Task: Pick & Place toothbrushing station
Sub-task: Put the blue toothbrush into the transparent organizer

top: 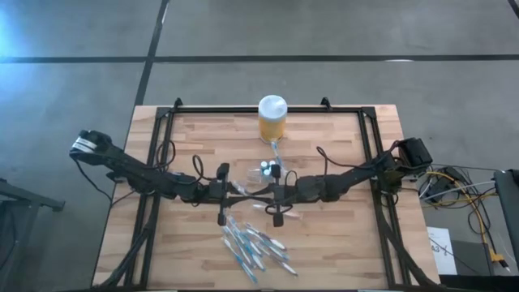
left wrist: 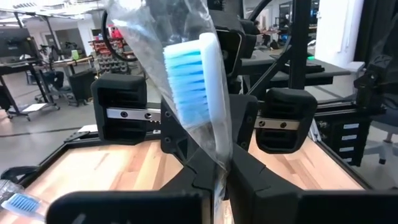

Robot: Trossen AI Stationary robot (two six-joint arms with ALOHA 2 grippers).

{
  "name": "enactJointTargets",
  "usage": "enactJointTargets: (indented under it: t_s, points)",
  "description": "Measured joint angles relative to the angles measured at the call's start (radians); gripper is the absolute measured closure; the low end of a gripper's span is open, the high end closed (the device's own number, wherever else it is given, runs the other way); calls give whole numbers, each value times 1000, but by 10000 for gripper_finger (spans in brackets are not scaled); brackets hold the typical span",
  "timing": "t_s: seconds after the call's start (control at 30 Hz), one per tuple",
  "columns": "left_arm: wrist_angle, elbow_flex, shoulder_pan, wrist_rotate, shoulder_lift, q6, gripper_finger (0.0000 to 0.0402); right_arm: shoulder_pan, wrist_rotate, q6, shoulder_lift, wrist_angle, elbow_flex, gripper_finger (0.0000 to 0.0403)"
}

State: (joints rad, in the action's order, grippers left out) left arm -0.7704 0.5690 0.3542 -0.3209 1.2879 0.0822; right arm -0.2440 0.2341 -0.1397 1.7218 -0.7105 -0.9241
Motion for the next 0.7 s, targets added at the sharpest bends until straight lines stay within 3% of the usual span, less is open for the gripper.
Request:
enactJointTargets:
  t_s: [0.4, 0.7]
  points:
    - [65, 0, 4, 18, -56, -4, 382, 0, 6, -21, -30, 15, 0, 285]
    - [170, -1, 26, 6, -231, 41, 382, 0, 12, 48, -148, 207, 0, 273]
